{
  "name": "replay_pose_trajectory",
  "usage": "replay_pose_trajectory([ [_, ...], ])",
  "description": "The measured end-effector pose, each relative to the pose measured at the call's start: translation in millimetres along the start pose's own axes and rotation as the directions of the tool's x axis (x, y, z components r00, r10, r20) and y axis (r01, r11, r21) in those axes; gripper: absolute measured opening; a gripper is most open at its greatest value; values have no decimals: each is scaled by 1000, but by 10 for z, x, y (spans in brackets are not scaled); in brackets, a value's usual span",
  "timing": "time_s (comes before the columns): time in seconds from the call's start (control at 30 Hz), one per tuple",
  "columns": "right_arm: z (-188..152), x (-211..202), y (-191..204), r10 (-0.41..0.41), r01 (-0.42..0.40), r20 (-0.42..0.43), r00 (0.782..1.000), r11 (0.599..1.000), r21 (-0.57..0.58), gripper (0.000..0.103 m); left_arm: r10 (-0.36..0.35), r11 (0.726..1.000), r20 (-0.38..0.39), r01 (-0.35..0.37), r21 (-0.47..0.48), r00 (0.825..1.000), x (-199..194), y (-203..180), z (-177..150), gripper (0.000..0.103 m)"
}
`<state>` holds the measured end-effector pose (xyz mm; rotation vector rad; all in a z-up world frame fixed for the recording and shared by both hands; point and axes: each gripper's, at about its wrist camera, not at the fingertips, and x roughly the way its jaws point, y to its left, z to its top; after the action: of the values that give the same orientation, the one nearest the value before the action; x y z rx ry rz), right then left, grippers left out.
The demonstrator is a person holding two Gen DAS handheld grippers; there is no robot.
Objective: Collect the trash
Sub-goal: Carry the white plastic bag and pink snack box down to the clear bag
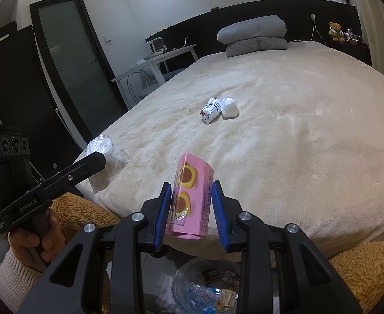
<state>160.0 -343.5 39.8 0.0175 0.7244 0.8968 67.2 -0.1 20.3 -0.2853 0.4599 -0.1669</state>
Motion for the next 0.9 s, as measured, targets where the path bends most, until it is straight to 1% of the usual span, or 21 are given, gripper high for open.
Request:
replay_pose_trajectory([
  [0.2,-116,-94,67,2,-2,5,1000,1000,3,33,1,1000,-3,-1,-15,1000,-100,-49,-128,52],
  [0.33,-199,-114,86,8,-8,-5,1000,1000,11,33,2,1000,-15,-3,-31,1000,-142,-80,-227,52],
  [0.53,-303,-103,99,12,-11,-24,1000,1000,6,33,7,999,-32,-8,-31,999,-155,-135,-326,52],
  [0.67,-354,-69,102,20,-19,-50,999,1000,10,33,25,999,-88,-29,-45,996,-65,-100,-405,52],
  [0.77,-409,-22,106,24,-23,-81,996,1000,10,33,43,997,-154,-52,-55,987,42,-67,-489,52],
  [0.9,-471,50,82,22,-19,-129,991,1000,18,33,39,995,-232,-58,-77,972,169,-49,-606,52],
])
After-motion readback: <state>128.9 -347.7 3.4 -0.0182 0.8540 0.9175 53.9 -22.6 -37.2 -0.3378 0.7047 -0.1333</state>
